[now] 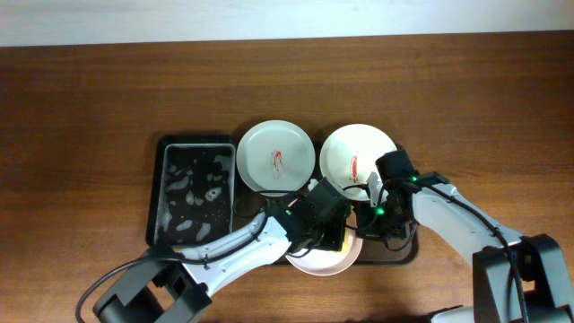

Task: Clean dirty plates on tray and stack at the side
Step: 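Scrub the front plate with the sponge while the right gripper holds it, then return the sponge to the black basin with the left gripper, then lift the front plate with the right gripper and set it right of the tray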

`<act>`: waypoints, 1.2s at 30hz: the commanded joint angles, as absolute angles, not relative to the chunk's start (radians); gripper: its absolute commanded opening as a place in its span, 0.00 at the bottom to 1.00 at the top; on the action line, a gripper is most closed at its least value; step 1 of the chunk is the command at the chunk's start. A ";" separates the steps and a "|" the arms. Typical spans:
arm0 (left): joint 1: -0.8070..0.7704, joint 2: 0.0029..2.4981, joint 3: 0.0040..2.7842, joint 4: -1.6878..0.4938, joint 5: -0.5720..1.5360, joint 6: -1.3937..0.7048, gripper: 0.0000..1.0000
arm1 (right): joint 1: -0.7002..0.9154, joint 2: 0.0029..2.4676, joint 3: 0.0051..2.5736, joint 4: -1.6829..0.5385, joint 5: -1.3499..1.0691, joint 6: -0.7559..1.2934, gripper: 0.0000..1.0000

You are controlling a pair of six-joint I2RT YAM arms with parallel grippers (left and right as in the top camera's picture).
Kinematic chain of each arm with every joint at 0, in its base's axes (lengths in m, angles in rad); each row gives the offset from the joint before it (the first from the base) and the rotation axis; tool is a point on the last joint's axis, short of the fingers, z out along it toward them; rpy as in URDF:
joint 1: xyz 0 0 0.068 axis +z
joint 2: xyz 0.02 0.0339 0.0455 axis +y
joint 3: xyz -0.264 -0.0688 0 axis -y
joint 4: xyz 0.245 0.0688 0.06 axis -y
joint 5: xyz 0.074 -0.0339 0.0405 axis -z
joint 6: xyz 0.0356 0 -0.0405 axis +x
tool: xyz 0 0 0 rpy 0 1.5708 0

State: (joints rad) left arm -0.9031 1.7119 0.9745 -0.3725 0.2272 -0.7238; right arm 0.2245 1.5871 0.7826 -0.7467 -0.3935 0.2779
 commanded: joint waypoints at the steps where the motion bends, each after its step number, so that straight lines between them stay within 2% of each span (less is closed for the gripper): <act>1: -0.916 1.734 0.983 -0.369 0.301 -0.737 0.00 | 0.229 1.591 0.787 -0.744 -0.381 0.271 0.04; 3: -0.916 1.734 0.983 -0.401 0.246 -0.737 0.00 | 0.229 1.591 0.787 -0.745 -0.381 0.271 0.04; 7: -0.899 1.733 0.983 -0.573 -0.058 -0.737 0.00 | 0.229 1.591 0.787 -0.745 -0.381 0.271 0.04; 13: -0.789 1.633 0.994 -0.623 -0.092 -0.690 0.00 | 0.229 1.591 0.787 -0.749 -0.381 0.271 0.04; 14: -0.781 1.585 0.994 -0.623 -0.078 -0.662 0.00 | 0.229 1.591 0.787 -0.749 -0.381 0.271 0.10; 15: -0.780 1.545 0.994 -0.623 -0.068 -0.649 0.00 | 0.229 1.591 0.787 -0.748 -0.381 0.271 0.21; 16: -0.780 1.483 0.994 -0.636 -0.068 -0.645 0.00 | 0.229 1.591 0.787 -0.748 -0.381 0.271 0.22; 18: -0.770 1.396 0.994 -0.667 -0.071 -0.635 0.00 | 0.229 1.591 0.787 -0.748 -0.381 0.271 0.10; 21: -0.704 1.317 0.994 -0.748 -0.076 -0.635 0.00 | 0.229 1.591 0.787 -0.748 -0.382 0.271 0.04; 24: -0.614 1.316 0.994 -0.818 -0.074 -0.613 0.00 | 0.229 1.590 0.788 -0.757 -0.400 0.271 0.04; 29: -0.405 1.317 0.994 -0.833 -0.044 -0.420 0.00 | 0.229 1.536 0.830 -0.800 -0.368 0.267 0.04; 36: -0.186 1.427 0.951 -0.820 -0.041 -0.214 0.00 | 0.259 1.385 0.987 -0.939 -0.027 0.271 0.04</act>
